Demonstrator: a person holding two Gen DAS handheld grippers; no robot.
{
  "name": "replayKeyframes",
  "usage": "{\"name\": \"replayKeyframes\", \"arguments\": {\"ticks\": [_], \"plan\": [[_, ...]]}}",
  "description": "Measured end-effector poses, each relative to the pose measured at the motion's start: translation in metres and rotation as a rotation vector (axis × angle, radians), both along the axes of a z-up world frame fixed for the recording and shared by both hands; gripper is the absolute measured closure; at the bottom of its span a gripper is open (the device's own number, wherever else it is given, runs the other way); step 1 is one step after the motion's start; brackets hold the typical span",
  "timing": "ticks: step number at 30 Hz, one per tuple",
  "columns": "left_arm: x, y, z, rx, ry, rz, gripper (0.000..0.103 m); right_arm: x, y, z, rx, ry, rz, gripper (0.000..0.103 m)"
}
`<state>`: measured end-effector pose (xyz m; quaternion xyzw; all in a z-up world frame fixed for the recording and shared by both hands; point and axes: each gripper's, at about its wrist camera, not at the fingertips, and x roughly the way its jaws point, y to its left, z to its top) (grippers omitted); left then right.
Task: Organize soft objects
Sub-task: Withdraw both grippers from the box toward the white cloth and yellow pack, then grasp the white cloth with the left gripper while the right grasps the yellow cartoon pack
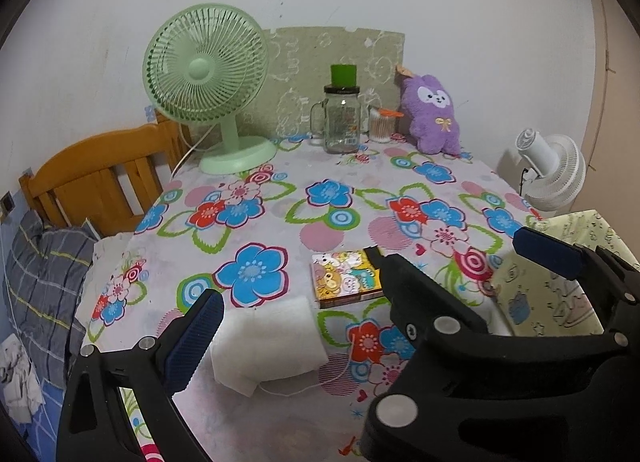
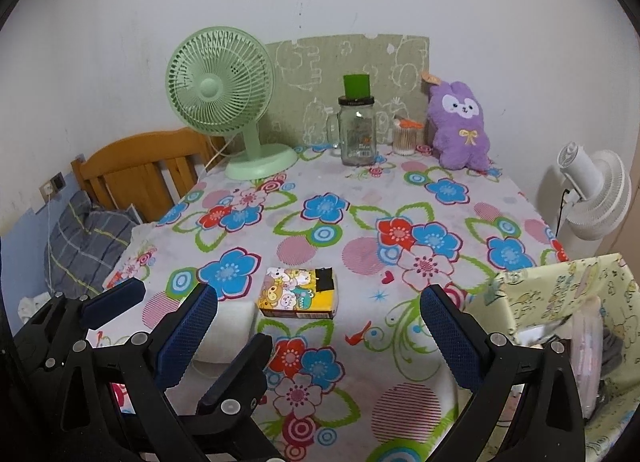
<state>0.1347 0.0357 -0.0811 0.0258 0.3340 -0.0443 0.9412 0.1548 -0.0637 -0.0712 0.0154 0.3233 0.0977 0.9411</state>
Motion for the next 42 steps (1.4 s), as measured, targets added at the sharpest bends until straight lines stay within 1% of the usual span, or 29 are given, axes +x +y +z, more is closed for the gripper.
{"name": "replayKeyframes", "arguments": {"ticks": [8, 15, 19, 28, 34, 37, 39, 40, 42], "plan": [[0.016, 0.011, -0.017, -0.004, 0.055, 0.047, 0.002, 0.017, 0.007, -0.017, 0.002, 0.042, 0.000, 0.001], [0.027, 0.021, -0.031, -0.015, 0.098, 0.067, 0.002, 0.029, 0.015, -0.030, -0.006, 0.070, 0.007, 0.001], [0.034, 0.027, -0.040, -0.033, 0.129, 0.089, 0.002, 0.035, 0.018, -0.037, -0.007, 0.087, 0.004, 0.001], [0.044, 0.036, -0.059, -0.051, 0.189, 0.112, 0.002, 0.045, 0.025, -0.054, -0.026, 0.121, 0.004, 0.001], [0.044, 0.040, -0.067, -0.052, 0.209, 0.123, 0.002, 0.048, 0.029, -0.064, -0.022, 0.129, 0.002, 0.001], [0.044, 0.041, -0.070, -0.054, 0.214, 0.126, 0.004, 0.049, 0.031, -0.065, -0.026, 0.125, 0.007, 0.001], [0.045, 0.041, -0.072, -0.052, 0.219, 0.129, 0.008, 0.050, 0.032, -0.067, -0.035, 0.127, 0.008, 0.000], [0.046, 0.042, -0.072, -0.051, 0.221, 0.131, 0.011, 0.051, 0.033, -0.068, -0.038, 0.131, 0.011, 0.000], [0.046, 0.043, -0.074, -0.053, 0.228, 0.132, 0.013, 0.052, 0.034, -0.069, -0.043, 0.134, 0.012, 0.000]]}}
